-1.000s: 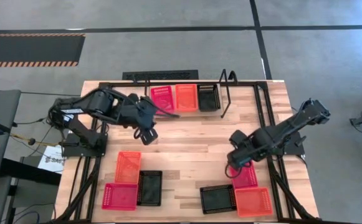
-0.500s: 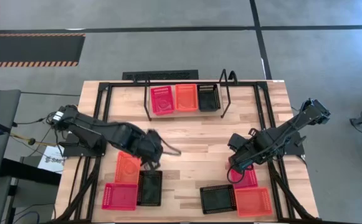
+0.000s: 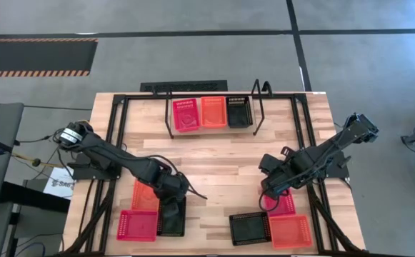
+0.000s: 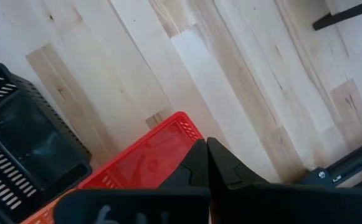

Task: Stack baskets on shelf by color
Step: Stack the left black bin into the black bin on the shelf

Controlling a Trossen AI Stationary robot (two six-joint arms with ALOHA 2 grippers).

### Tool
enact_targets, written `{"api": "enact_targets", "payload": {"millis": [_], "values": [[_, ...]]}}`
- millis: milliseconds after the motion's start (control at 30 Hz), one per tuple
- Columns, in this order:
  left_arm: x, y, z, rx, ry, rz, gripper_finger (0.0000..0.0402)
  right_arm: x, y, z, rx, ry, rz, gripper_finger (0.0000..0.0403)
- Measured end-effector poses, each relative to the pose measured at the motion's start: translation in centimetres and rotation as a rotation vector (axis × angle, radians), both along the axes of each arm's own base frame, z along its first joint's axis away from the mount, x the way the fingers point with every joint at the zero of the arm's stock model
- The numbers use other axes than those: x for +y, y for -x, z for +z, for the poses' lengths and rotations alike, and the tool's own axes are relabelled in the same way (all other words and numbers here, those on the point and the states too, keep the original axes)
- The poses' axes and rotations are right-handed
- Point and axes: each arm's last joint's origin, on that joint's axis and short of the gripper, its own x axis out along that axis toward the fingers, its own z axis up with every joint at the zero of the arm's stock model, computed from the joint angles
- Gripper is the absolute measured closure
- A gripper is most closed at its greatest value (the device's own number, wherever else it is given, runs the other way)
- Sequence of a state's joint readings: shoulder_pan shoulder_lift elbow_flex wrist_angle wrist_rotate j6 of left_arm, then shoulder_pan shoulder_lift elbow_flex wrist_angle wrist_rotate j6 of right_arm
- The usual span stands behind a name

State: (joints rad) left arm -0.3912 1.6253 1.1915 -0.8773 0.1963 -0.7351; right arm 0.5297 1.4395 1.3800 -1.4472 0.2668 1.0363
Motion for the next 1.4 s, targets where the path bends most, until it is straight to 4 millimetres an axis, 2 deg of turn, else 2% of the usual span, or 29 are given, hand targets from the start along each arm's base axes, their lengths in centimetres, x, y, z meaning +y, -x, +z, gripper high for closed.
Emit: {"api": "enact_targets", "payload": {"millis": [267, 467, 667, 1000, 1233, 1400], "values": [[0.5, 0.5, -1.4, -0.030, -0.132, -0.120, 0.0305, 0.1, -0.2, 0.0, -0.022, -0.011, 0.000, 0.0400], [0.9, 0.1, -1.3, -0.099, -0.244, -0.095, 0.0305, 0.1, -0.3, 0.0, -0.037, 0.008, -0.003, 0.0400], [1.4, -0.1, -1.3, -0.092, -0.240, -0.083, 0.0298, 0.1, -0.4, 0.1, -0.049, 0.009, -0.004, 0.0400], [0.3, 0.3, -1.3, -0.102, -0.211, -0.234, 0.0238, 0.1, -0.4, 0.1, -0.052, 0.010, -0.005, 0.0400], [-0.2, 0.6, -1.4, -0.104, -0.195, -0.290, 0.0235, 0.1, -0.4, 0.1, -0.064, 0.025, -0.007, 0.0400], [0.1, 1.0, -2.3, -0.072, -0.196, -0.289, 0.0235, 0.0, -0.4, 0.1, -0.065, 0.026, -0.008, 0.0400]]}}
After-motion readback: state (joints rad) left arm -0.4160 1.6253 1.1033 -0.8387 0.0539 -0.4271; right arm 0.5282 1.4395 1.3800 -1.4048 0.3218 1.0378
